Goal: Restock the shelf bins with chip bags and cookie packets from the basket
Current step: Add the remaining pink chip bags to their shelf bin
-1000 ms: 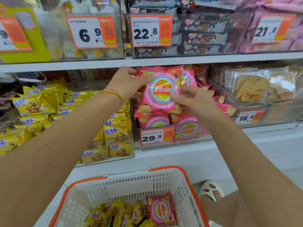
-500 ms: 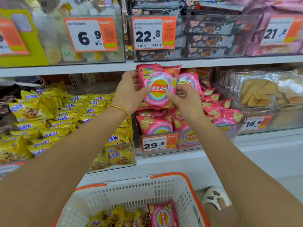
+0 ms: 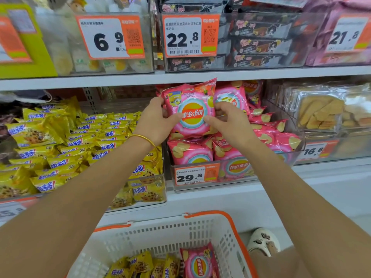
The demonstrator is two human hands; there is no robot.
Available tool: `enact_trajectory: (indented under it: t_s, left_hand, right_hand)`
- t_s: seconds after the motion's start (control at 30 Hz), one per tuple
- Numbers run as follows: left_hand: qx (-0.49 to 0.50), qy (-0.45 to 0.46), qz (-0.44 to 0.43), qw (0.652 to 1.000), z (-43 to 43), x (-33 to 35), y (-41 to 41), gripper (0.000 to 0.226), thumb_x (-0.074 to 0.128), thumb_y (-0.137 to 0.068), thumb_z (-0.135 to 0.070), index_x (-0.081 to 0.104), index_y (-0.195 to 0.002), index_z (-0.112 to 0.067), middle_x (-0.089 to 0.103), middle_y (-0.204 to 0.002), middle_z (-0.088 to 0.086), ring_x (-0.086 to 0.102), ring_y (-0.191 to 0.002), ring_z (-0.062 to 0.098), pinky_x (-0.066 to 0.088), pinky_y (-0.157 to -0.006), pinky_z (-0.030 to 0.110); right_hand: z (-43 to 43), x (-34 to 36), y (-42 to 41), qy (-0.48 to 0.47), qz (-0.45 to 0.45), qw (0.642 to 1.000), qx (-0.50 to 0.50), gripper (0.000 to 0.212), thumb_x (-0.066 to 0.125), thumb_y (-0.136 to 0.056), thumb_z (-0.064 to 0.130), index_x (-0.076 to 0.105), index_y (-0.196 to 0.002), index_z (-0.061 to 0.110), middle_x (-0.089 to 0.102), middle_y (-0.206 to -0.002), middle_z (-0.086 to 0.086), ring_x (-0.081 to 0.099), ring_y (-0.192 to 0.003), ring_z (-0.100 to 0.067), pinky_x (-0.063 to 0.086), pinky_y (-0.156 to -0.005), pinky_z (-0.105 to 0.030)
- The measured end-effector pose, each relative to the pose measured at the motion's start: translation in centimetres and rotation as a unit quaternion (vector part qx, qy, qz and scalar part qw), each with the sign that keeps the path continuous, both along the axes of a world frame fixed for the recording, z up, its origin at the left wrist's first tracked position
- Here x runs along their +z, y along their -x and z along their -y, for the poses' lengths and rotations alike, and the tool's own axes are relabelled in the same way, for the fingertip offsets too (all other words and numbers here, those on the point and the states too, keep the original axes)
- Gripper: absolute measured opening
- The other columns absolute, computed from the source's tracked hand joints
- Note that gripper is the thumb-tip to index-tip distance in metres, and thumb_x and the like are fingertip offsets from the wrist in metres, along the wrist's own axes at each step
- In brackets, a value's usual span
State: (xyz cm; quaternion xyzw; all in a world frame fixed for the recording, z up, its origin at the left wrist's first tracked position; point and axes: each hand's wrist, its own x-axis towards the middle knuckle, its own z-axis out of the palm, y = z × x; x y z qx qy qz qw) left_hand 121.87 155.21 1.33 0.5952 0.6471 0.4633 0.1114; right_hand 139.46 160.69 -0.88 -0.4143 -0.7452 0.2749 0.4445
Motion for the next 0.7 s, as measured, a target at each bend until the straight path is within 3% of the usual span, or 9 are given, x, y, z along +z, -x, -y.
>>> enact_trajectory:
  t_s: [0.07,0.17,0.3,0.37,0.4,0.47,0.53,0.6,0.7]
  left_hand:
    - [-0.012,-0.01,0.024,1.0,0.2,0.2,-0.2,0.044,0.067,-0.086,-0.025,0.045,-0.119,-0.005,0.055,-0.092,0.001,0.054,-0.079,0.012,0.042,-0.062,0.015]
    - [-0.043,0.005,0.069,0.997,0.7,0.4,-0.7,0.061,0.072,-0.081,-0.031,0.041,-0.127,-0.009,0.052,-0.1,-0.002,0.053,-0.088,0.01,0.047,-0.074,0.016]
    - [-0.079,0.012,0.053,0.995,1.2,1.3,-0.9,0.043,0.078,-0.075,-0.028,0.047,-0.103,-0.018,0.057,-0.095,0.001,0.055,-0.075,0.012,0.051,-0.075,0.024]
    - [-0.106,0.025,0.031,0.994,1.4,2.8,-0.6,0.038,0.08,-0.072,-0.023,0.053,-0.098,-0.019,0.062,-0.097,0.011,0.058,-0.071,0.013,0.056,-0.077,0.035]
    - [-0.121,0.035,-0.002,0.992,1.6,3.7,-0.3,0.037,0.081,-0.071,-0.021,0.056,-0.099,-0.019,0.064,-0.091,0.011,0.056,-0.063,0.007,0.055,-0.073,0.028]
    - [-0.148,0.049,-0.099,0.983,2.0,5.7,-0.2,0.037,0.08,-0.071,-0.018,0.06,-0.102,-0.021,0.059,-0.07,0.001,0.046,-0.046,-0.003,0.042,-0.052,0.009]
    - [-0.168,0.047,-0.171,0.97,2.4,7.2,-0.8,0.044,0.081,-0.07,-0.018,0.062,-0.109,-0.022,0.055,-0.066,-0.003,0.045,-0.045,-0.003,0.037,-0.047,0.009]
    - [-0.175,0.034,-0.195,0.964,2.3,7.5,-1.2,0.059,0.083,-0.067,-0.018,0.056,-0.12,-0.024,0.059,-0.083,-0.001,0.048,-0.053,-0.002,0.047,-0.061,0.017]
    - [-0.147,0.0,-0.092,0.985,1.8,6.3,-1.4,0.075,0.081,-0.07,-0.022,0.041,-0.134,-0.019,0.056,-0.101,0.003,0.056,-0.078,0.011,0.05,-0.083,0.03]
  right_hand:
    - [0.5,0.1,-0.1,-0.007,-0.016,1.0,-0.003,0.028,0.064,-0.089,0.022,0.058,-0.112,0.007,0.058,-0.096,-0.001,0.057,-0.086,-0.016,0.047,-0.071,-0.02]
    - [1.8,0.2,-0.6,-0.009,-0.097,0.995,-0.023,0.01,0.064,-0.089,0.018,0.058,-0.091,0.01,0.06,-0.082,-0.004,0.058,-0.076,-0.02,0.05,-0.07,-0.033]
    - [3.3,-1.0,-0.7,0.128,-0.205,0.97,-0.011,0.028,0.072,-0.083,0.026,0.056,-0.098,0.009,0.067,-0.09,-0.011,0.066,-0.082,-0.023,0.055,-0.082,-0.049]
    - [3.9,-0.4,-1.5,0.059,-0.188,0.975,-0.1,0.054,0.08,-0.074,0.031,0.049,-0.114,0.014,0.058,-0.116,-0.008,0.06,-0.103,-0.018,0.051,-0.092,-0.038]
    - [4.2,0.4,-2.2,-0.003,-0.175,0.976,-0.126,0.065,0.08,-0.073,0.03,0.043,-0.124,0.018,0.051,-0.127,-0.003,0.053,-0.113,-0.015,0.046,-0.097,-0.031]
    - [4.7,2.5,-3.5,-0.074,-0.127,0.985,-0.086,0.08,0.079,-0.074,0.03,0.034,-0.139,0.025,0.044,-0.133,0.008,0.047,-0.119,-0.006,0.04,-0.1,-0.021]
    - [4.4,3.9,-4.1,-0.057,-0.044,0.997,0.015,0.082,0.08,-0.07,0.035,0.036,-0.139,0.033,0.051,-0.129,0.014,0.052,-0.115,-0.001,0.042,-0.1,-0.026]
    - [3.8,4.1,-4.1,-0.007,-0.019,0.996,0.092,0.081,0.083,-0.065,0.038,0.041,-0.134,0.036,0.055,-0.13,0.009,0.056,-0.115,-0.007,0.047,-0.099,-0.035]
    - [3.4,3.1,-3.7,0.085,-0.145,0.981,0.094,0.061,0.081,-0.065,0.018,0.05,-0.118,0.025,0.062,-0.117,-0.004,0.064,-0.097,-0.015,0.054,-0.068,-0.019]
